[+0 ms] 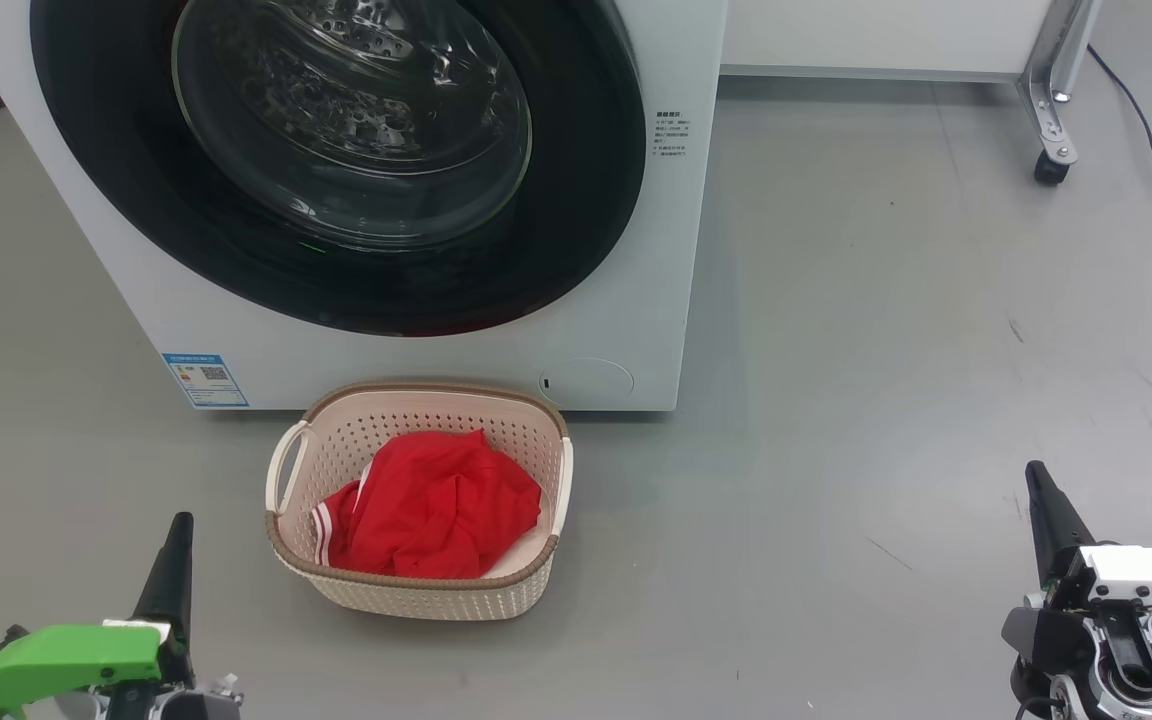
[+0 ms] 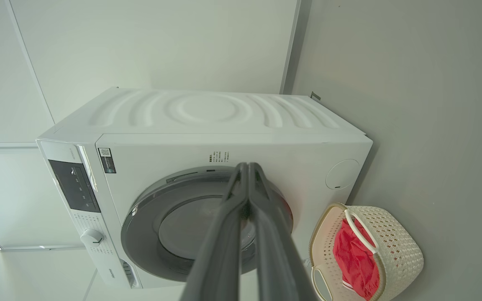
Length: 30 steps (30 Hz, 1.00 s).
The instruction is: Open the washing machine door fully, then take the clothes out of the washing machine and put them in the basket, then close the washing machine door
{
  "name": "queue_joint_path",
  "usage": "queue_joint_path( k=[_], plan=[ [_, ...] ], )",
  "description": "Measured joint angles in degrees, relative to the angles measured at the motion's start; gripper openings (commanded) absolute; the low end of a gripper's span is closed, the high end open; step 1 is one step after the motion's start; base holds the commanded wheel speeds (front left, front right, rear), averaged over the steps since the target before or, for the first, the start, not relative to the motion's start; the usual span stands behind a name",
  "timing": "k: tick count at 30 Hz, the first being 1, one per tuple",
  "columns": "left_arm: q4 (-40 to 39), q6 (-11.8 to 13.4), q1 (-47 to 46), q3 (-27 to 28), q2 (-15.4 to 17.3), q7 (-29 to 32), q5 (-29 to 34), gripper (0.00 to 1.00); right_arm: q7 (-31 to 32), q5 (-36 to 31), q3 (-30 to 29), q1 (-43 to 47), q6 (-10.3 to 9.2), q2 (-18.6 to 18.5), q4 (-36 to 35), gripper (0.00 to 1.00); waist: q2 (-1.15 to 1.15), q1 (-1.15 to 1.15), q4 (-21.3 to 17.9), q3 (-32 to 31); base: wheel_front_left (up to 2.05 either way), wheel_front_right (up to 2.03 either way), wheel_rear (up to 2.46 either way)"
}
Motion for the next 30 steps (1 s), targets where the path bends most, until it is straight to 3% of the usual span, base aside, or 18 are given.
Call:
queue_joint_path(
  k=[30],
  plan=[
    [0.00, 0.00, -0.04, 0.24, 0.00, 0.01, 0.00, 0.00, 0.08, 0.00, -0.11, -0.01, 0.01, 0.02, -0.01, 0.00, 0.00, 0.00, 0.00, 0.00, 0.00, 0.00, 0.00]
  ],
)
